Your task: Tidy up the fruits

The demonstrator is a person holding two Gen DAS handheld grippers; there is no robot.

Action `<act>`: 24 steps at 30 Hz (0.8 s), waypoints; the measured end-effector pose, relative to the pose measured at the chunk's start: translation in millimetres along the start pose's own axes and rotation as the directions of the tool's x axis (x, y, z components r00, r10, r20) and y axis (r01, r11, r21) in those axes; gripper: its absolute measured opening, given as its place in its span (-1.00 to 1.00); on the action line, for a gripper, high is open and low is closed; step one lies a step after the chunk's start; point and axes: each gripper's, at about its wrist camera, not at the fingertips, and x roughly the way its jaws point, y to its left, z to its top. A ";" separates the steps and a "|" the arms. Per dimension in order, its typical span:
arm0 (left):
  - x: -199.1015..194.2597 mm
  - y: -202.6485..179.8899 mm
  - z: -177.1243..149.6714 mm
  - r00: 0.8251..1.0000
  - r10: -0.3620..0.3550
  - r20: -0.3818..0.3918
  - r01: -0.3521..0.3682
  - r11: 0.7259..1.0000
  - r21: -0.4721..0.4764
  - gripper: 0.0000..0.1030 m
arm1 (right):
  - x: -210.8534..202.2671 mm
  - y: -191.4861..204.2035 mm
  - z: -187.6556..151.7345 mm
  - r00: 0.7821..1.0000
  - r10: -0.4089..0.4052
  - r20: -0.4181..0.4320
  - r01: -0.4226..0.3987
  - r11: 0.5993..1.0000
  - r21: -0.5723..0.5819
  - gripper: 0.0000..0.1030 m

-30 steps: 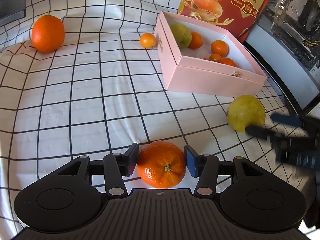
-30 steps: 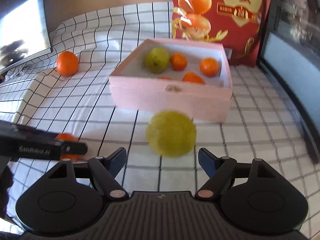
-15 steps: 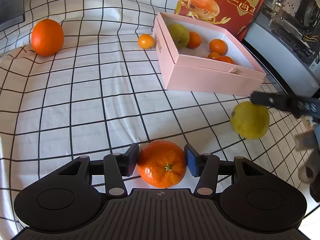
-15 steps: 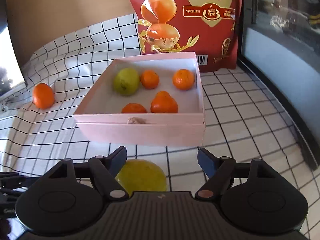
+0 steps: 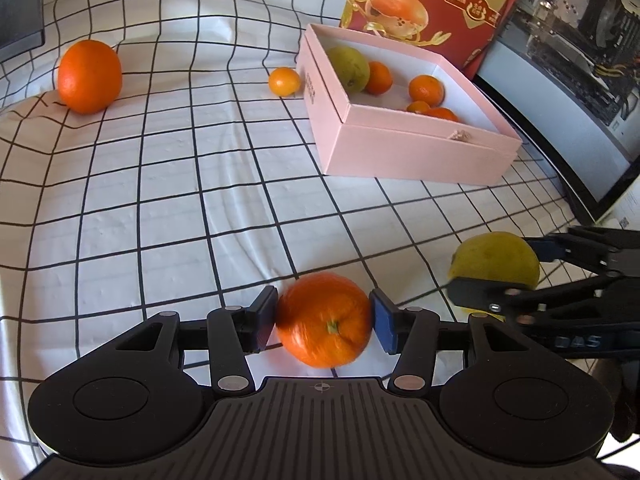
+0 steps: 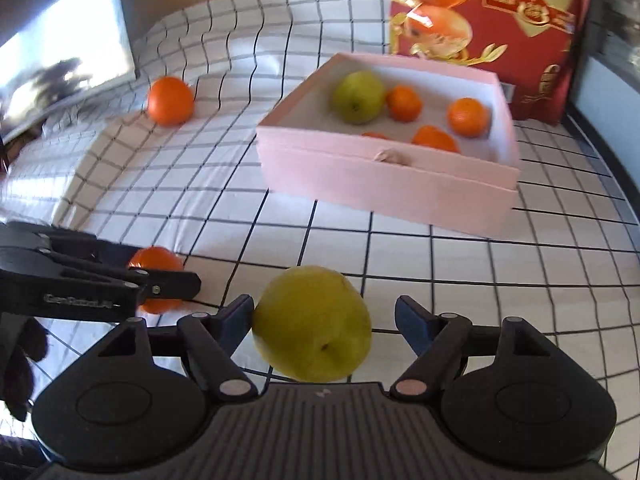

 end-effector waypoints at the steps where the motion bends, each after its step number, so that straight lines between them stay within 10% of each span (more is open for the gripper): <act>1: -0.7 -0.7 -1.1 1.000 0.001 -0.001 -0.001 1.000 0.010 0.08 | 4.3 2.2 0.3 1.000 -0.001 -0.013 0.001 1.000 -0.012 0.38; 24: -0.6 -4.6 -5.6 1.000 0.017 0.000 -0.017 0.995 0.097 0.08 | -3.3 13.0 -19.4 0.999 -0.037 -0.038 0.032 0.991 -0.127 0.26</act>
